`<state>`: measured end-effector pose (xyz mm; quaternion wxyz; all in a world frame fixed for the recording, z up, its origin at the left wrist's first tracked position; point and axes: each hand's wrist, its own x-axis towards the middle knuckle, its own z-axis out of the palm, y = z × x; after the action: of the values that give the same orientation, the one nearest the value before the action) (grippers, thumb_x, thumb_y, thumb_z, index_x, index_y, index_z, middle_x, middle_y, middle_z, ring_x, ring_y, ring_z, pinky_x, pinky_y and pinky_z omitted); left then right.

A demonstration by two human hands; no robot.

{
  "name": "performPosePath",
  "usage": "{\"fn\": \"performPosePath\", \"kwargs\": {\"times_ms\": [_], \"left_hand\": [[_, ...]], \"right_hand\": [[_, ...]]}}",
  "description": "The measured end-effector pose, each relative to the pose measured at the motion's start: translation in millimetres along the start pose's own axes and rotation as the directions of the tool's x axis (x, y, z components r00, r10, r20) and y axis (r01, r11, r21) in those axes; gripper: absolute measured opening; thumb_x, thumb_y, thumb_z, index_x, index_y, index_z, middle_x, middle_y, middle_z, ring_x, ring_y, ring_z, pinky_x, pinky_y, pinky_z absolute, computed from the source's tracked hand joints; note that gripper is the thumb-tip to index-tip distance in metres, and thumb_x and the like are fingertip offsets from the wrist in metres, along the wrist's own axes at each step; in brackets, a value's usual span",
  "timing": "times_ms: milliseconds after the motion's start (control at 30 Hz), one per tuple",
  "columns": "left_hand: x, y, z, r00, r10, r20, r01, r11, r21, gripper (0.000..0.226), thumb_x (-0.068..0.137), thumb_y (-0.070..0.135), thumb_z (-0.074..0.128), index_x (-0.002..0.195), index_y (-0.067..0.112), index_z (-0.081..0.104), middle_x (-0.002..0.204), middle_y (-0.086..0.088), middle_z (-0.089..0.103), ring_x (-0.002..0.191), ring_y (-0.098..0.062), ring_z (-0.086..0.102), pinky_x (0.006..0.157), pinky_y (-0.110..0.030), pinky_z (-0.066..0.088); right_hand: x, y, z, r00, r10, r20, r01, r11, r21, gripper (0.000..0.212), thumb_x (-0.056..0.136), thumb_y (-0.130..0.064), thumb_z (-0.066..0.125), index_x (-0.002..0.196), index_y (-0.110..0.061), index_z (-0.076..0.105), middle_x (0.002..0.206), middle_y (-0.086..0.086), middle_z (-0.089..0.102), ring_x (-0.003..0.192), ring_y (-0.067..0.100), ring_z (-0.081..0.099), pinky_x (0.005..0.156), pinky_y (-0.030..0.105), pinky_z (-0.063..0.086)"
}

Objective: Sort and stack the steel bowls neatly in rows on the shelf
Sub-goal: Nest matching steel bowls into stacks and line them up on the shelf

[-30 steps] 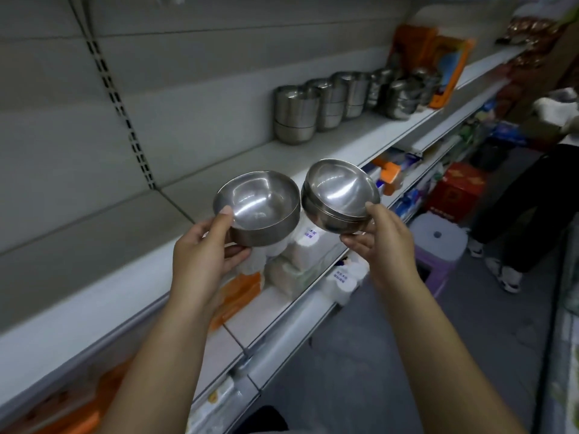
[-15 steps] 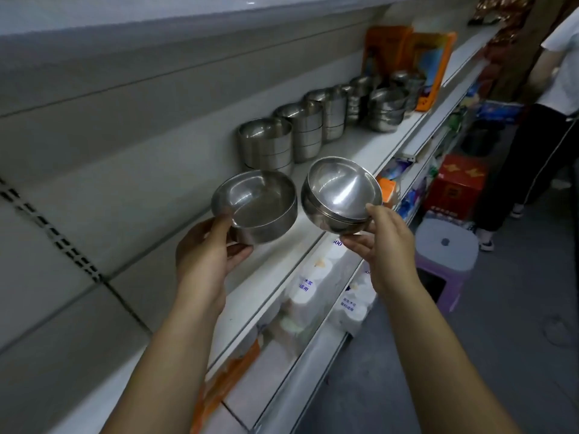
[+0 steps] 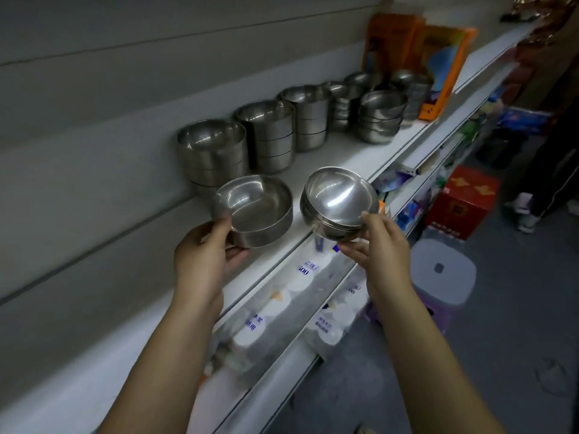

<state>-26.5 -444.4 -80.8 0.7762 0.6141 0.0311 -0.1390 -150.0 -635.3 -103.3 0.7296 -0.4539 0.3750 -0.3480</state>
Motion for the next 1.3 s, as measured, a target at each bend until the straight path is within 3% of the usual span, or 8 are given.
{"fn": "performPosePath", "kwargs": {"times_ms": [233, 367, 567, 733, 867, 1000, 1167, 1300], "left_hand": [[21, -23, 103, 0.997, -0.003, -0.078, -0.003, 0.997, -0.082, 0.03, 0.097, 0.032, 0.069, 0.117, 0.011, 0.066, 0.103, -0.008, 0.074, 0.079, -0.014, 0.075, 0.073, -0.029, 0.063], [30, -34, 149, 0.994, -0.054, -0.098, 0.046, 0.995, -0.085, 0.032, 0.098, 0.028, 0.068, 0.121, 0.006, 0.064, 0.11, -0.016, 0.073, 0.088, -0.02, 0.075, 0.073, -0.03, 0.064], [60, -39, 199, 0.991, -0.048, -0.122, 0.049, 0.999, 0.012, 0.028, 0.097, 0.027, 0.07, 0.116, 0.006, 0.067, 0.1, -0.012, 0.074, 0.082, -0.018, 0.073, 0.061, -0.024, 0.062], [97, -41, 223, 0.994, -0.052, -0.098, 0.057, 0.997, 0.051, 0.014, 0.096, 0.027, 0.07, 0.102, 0.015, 0.07, 0.087, -0.005, 0.077, 0.074, -0.013, 0.075, 0.06, -0.023, 0.06], [126, -36, 238, 0.994, -0.088, -0.068, 0.094, 0.992, 0.079, 0.006, 0.098, 0.022, 0.067, 0.098, 0.016, 0.071, 0.089, -0.008, 0.077, 0.073, -0.015, 0.076, 0.058, -0.024, 0.06], [144, -32, 251, 0.993, -0.121, -0.001, 0.119, 0.978, 0.173, 0.014, 0.099, 0.023, 0.066, 0.106, 0.011, 0.07, 0.099, -0.014, 0.076, 0.086, -0.022, 0.076, 0.061, -0.027, 0.062], [152, -36, 266, 0.988, -0.151, 0.02, 0.145, 0.973, 0.181, 0.011, 0.099, 0.02, 0.066, 0.104, 0.011, 0.07, 0.095, -0.009, 0.076, 0.078, -0.017, 0.075, 0.059, -0.029, 0.063], [154, -39, 275, 0.982, -0.189, -0.01, 0.186, 0.955, 0.231, 0.012, 0.099, 0.023, 0.066, 0.096, 0.013, 0.07, 0.093, -0.01, 0.077, 0.072, -0.016, 0.077, 0.074, -0.037, 0.063]], "right_hand": [[99, -44, -42, 0.993, 0.026, 0.116, -0.013, 0.994, -0.111, 0.037, 0.095, -0.026, 0.065, 0.129, -0.014, 0.058, 0.114, 0.015, 0.068, 0.068, 0.026, 0.076, 0.076, 0.042, 0.063], [146, -69, -64, 0.989, 0.036, 0.141, -0.013, 0.987, -0.157, 0.038, 0.096, -0.026, 0.064, 0.13, -0.011, 0.057, 0.091, 0.01, 0.076, 0.065, 0.027, 0.074, 0.075, 0.042, 0.063], [202, -94, -67, 0.973, 0.048, 0.225, -0.004, 0.982, -0.189, 0.031, 0.096, -0.026, 0.065, 0.125, -0.014, 0.061, 0.105, 0.012, 0.071, 0.074, 0.033, 0.076, 0.078, 0.044, 0.062], [246, -108, -52, 0.957, 0.04, 0.288, 0.023, 0.976, -0.215, 0.032, 0.097, -0.025, 0.063, 0.125, -0.01, 0.06, 0.078, 0.005, 0.075, 0.068, 0.028, 0.074, 0.076, 0.043, 0.062], [277, -124, -38, 0.946, 0.035, 0.322, 0.047, 0.969, -0.244, 0.035, 0.097, -0.025, 0.063, 0.129, -0.011, 0.059, 0.111, 0.015, 0.07, 0.071, 0.03, 0.076, 0.077, 0.042, 0.062], [301, -134, -26, 0.942, 0.007, 0.336, 0.084, 0.963, -0.257, 0.036, 0.097, -0.023, 0.063, 0.132, -0.013, 0.059, 0.121, 0.013, 0.066, 0.078, 0.036, 0.077, 0.079, 0.042, 0.062], [320, -137, -10, 0.912, 0.041, 0.407, 0.065, 0.968, -0.244, 0.029, 0.099, -0.019, 0.06, 0.128, -0.014, 0.06, 0.107, 0.009, 0.072, 0.076, 0.034, 0.077, 0.069, 0.036, 0.061], [339, -138, -1, 0.871, 0.072, 0.486, 0.067, 0.963, -0.262, 0.026, 0.1, -0.017, 0.059, 0.125, -0.017, 0.062, 0.096, 0.004, 0.075, 0.076, 0.035, 0.076, 0.065, 0.034, 0.062]]}}
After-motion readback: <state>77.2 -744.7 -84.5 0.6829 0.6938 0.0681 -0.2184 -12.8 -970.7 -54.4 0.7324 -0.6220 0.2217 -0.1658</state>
